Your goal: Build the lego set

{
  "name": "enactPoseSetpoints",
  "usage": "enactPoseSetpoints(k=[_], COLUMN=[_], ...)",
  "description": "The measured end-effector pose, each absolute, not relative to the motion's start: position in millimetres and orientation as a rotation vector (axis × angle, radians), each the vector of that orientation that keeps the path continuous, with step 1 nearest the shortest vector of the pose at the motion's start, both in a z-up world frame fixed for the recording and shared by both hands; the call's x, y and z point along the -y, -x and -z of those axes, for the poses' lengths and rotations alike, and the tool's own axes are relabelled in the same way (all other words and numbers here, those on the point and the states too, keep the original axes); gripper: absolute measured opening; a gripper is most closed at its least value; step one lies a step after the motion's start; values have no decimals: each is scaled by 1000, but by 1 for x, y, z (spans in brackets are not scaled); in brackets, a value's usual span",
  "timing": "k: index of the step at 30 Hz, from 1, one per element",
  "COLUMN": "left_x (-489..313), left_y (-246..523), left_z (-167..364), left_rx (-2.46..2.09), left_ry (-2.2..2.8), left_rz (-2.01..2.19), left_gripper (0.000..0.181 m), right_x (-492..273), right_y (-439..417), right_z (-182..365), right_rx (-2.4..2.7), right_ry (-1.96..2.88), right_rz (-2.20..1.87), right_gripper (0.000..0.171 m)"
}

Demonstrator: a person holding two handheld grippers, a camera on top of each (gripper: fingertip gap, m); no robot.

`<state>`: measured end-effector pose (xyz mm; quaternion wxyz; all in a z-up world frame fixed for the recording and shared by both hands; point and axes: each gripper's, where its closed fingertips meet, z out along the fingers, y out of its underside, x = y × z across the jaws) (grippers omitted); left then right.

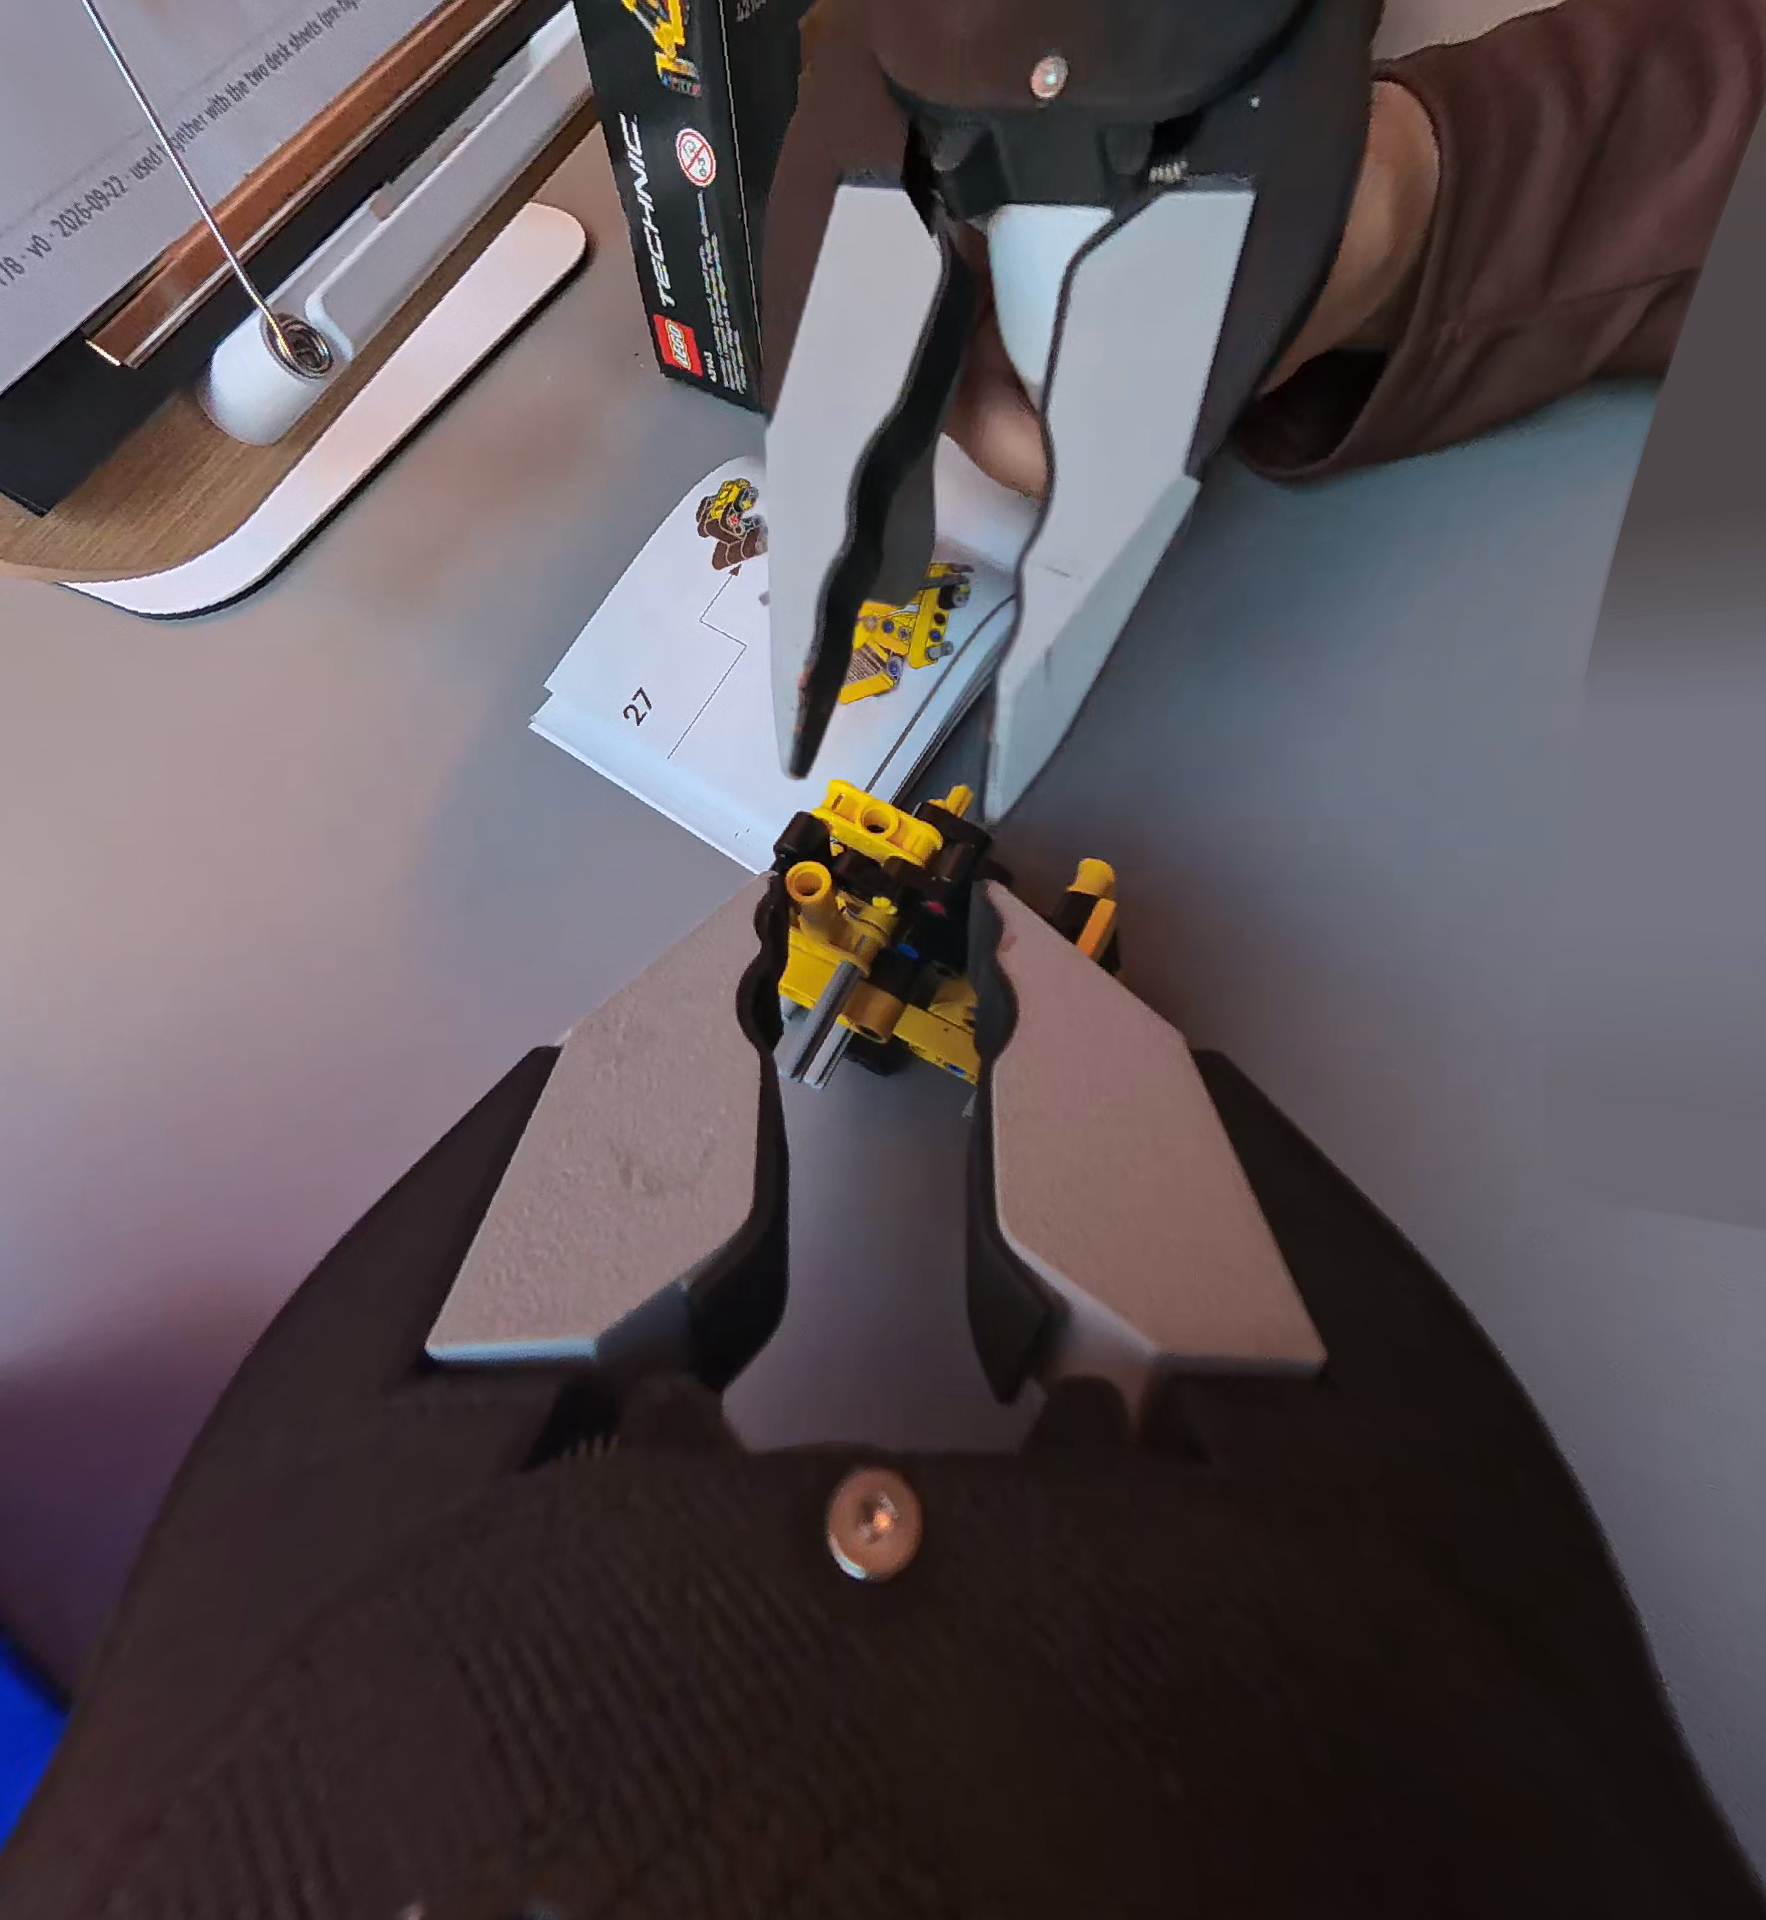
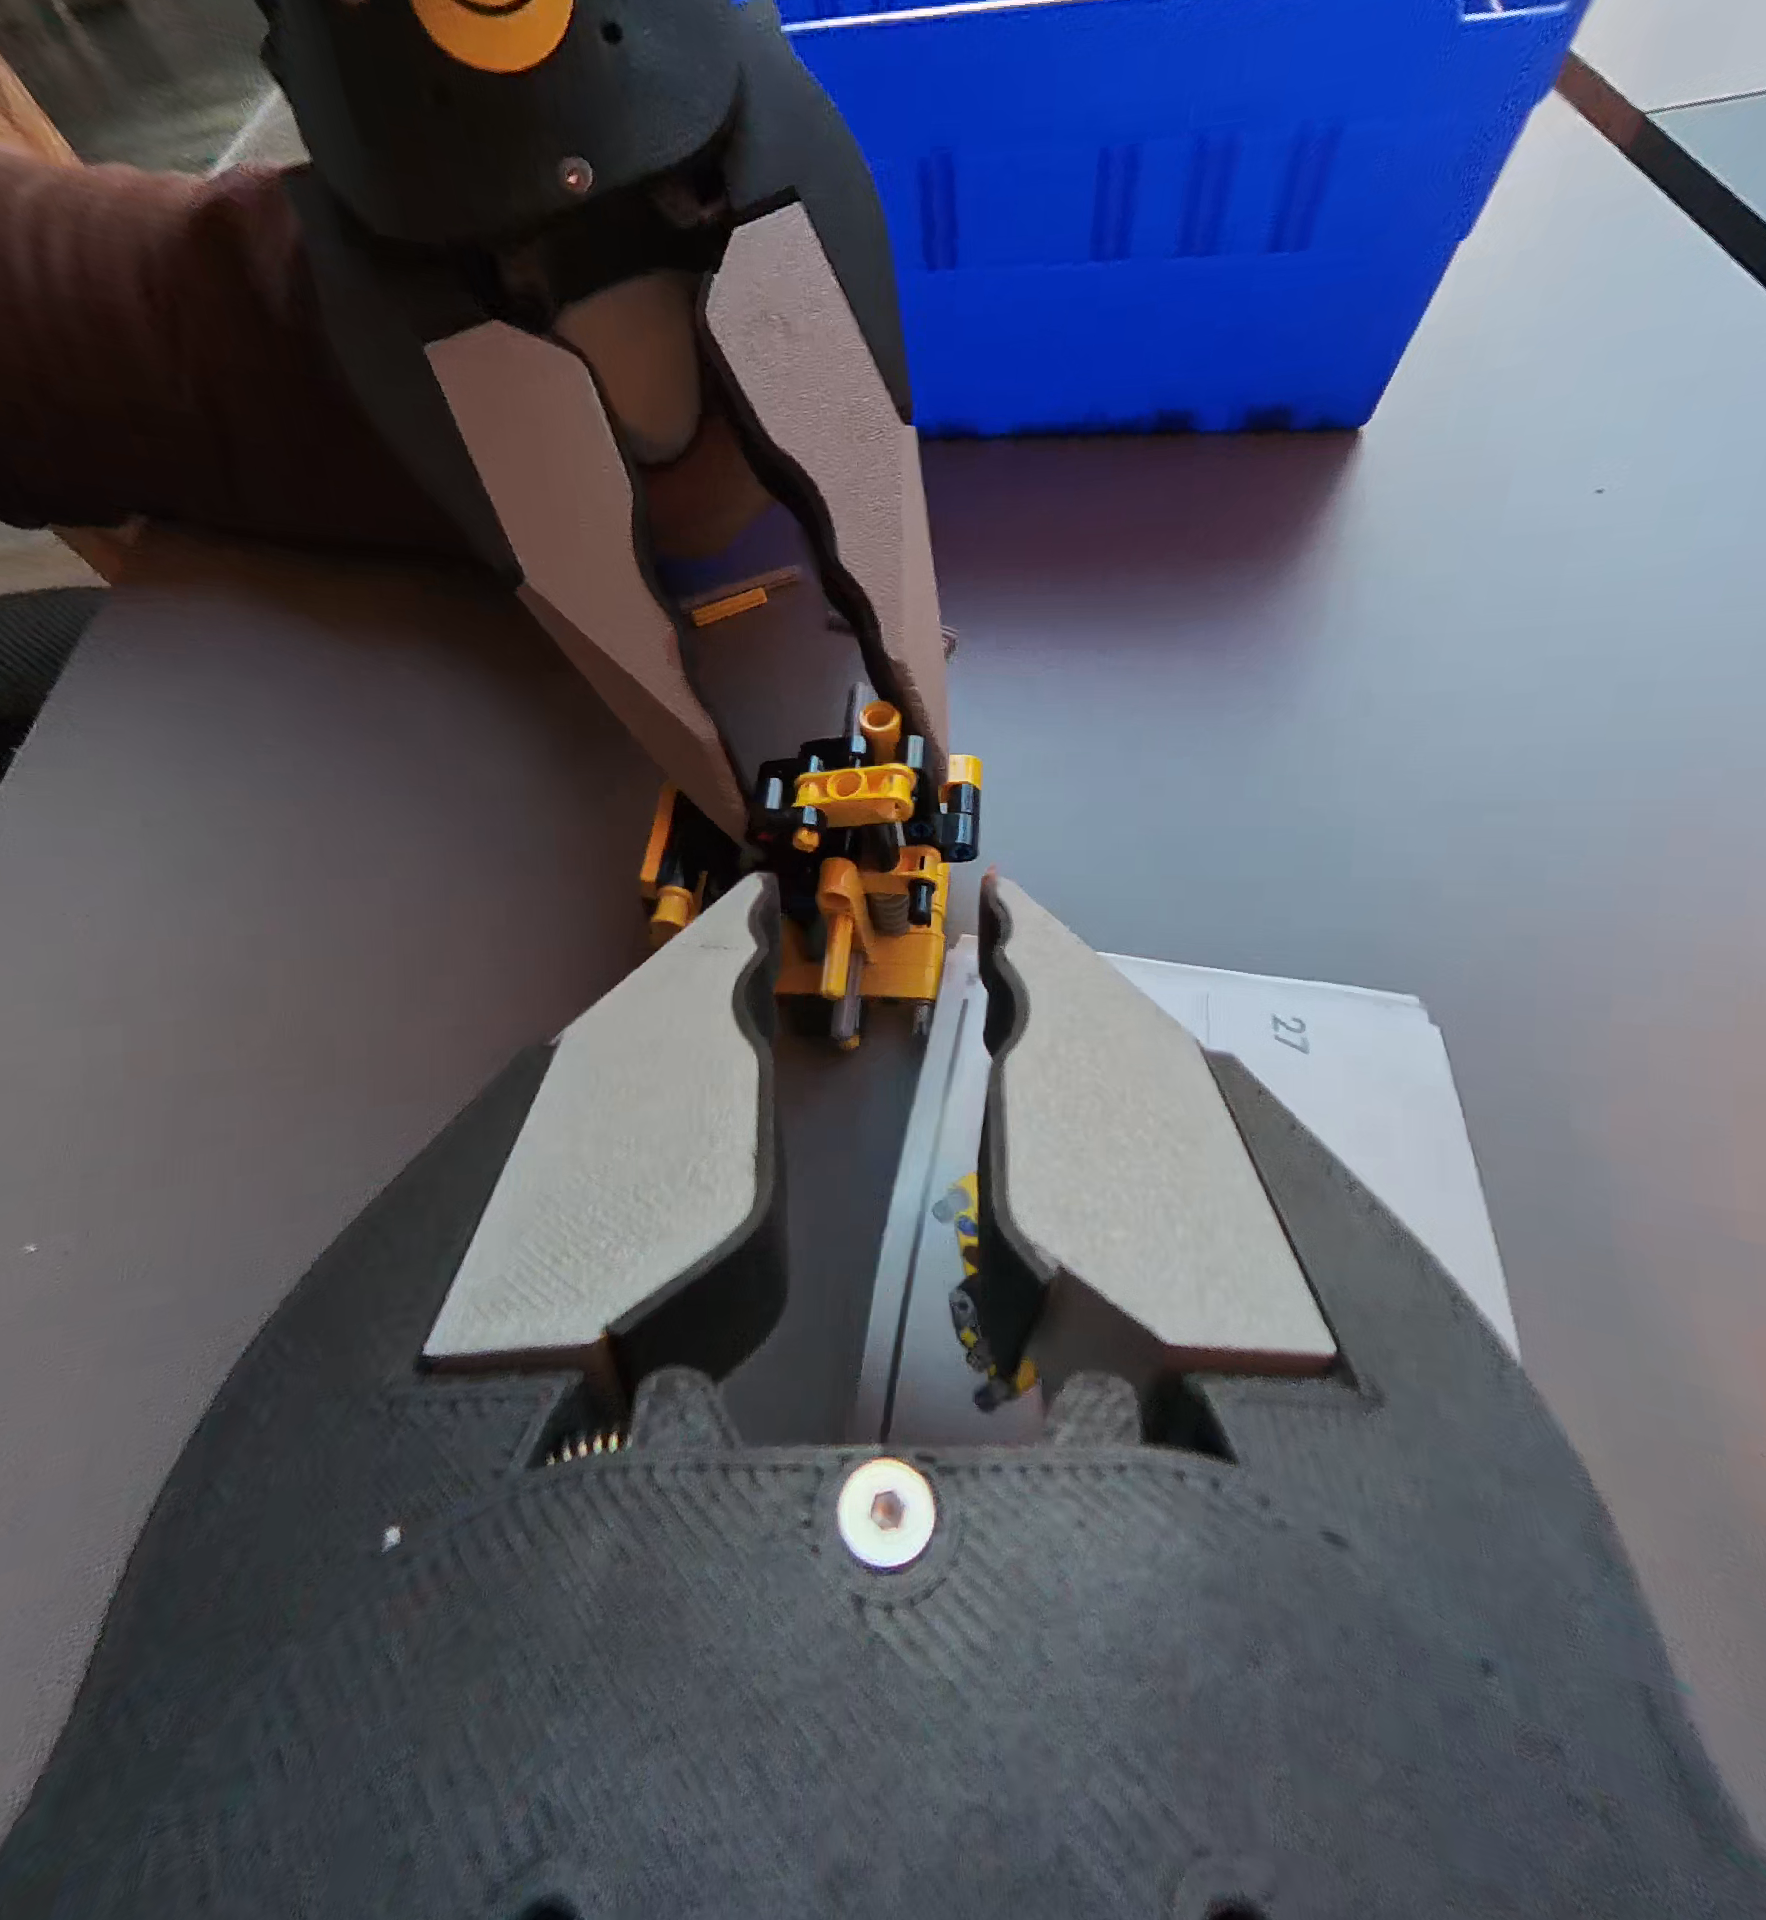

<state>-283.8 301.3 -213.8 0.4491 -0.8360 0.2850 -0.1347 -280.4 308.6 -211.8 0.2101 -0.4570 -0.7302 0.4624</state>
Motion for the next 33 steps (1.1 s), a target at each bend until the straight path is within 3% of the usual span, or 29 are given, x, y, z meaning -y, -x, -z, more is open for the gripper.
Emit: enactPoseSetpoints(k=[8, 20, 26, 33], left_x=[-301, -302, -301, -299], left_y=[284, 285, 282, 282], left_z=[214, 213, 213, 213], left_rx=[-701, -659, -658, -660], left_ry=[2065, 2077, 2075, 2076], left_rz=[331, 388, 433, 412], left_gripper=[31, 32, 39, 36], right_x=[-295, -297, -299, -298], right_y=[284, 288, 290, 288], right_z=[208, 205, 205, 212], right_rx=[2005, 1997, 1980, 2004], right_ry=[1242, 1151, 1177, 1178], right_rz=[-1327, -1283, -1303, -1218], right_gripper=[48, 29, 29, 32])
